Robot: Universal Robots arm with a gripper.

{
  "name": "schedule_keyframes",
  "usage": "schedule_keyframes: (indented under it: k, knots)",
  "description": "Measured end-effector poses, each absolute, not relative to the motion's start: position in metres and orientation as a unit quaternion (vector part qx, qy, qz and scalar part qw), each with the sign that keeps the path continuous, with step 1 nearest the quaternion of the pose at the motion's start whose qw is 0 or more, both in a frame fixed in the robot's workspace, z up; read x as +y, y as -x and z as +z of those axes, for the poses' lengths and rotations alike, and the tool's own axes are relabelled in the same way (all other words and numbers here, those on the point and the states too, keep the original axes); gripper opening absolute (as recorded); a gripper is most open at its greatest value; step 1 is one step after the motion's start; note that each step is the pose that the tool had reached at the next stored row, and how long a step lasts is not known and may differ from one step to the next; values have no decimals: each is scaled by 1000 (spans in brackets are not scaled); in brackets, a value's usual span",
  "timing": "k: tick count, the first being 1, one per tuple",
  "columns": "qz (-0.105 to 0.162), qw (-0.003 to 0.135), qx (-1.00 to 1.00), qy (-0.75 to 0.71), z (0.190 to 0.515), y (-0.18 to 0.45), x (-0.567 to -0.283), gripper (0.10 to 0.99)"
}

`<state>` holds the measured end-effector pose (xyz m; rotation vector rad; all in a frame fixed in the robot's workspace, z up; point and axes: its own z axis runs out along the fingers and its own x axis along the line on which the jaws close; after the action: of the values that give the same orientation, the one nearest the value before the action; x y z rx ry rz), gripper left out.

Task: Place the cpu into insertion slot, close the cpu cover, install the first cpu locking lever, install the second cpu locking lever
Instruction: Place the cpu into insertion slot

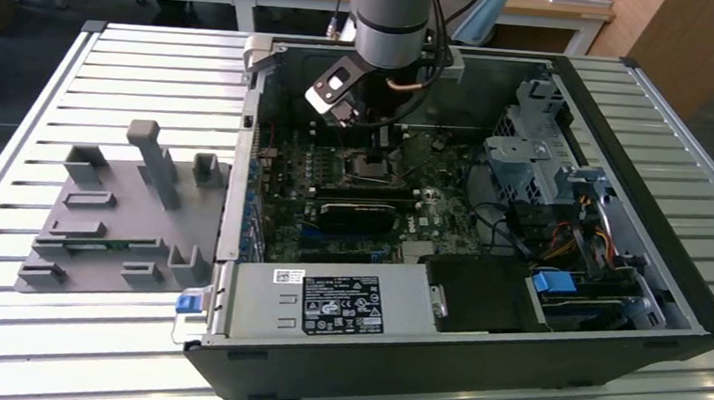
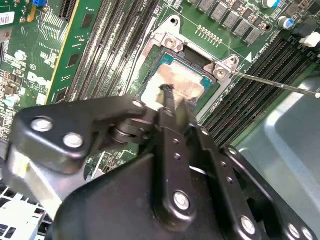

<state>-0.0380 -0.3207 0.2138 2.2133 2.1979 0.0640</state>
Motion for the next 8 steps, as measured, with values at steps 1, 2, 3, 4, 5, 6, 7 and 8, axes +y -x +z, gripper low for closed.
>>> schedule_keyframes:
  k: [1,2,3,4,5,6,7,8]
  knots:
    - [20,11,704,-709,214,38,-321,239]
    - [20,11,705,-709,214,38,-321,180]
    - [20,12,705,-709,214,38,-321,180]
    - [19,12,705,-709,214,38,-321,118]
    - [19,12,705,-709,214,38,-321,118]
    - [19,12,705,-709,215,38,-321,118]
    - [19,13,705,-709,215,38,-321,118]
    - [18,13,705,-709,215,38,-321,118]
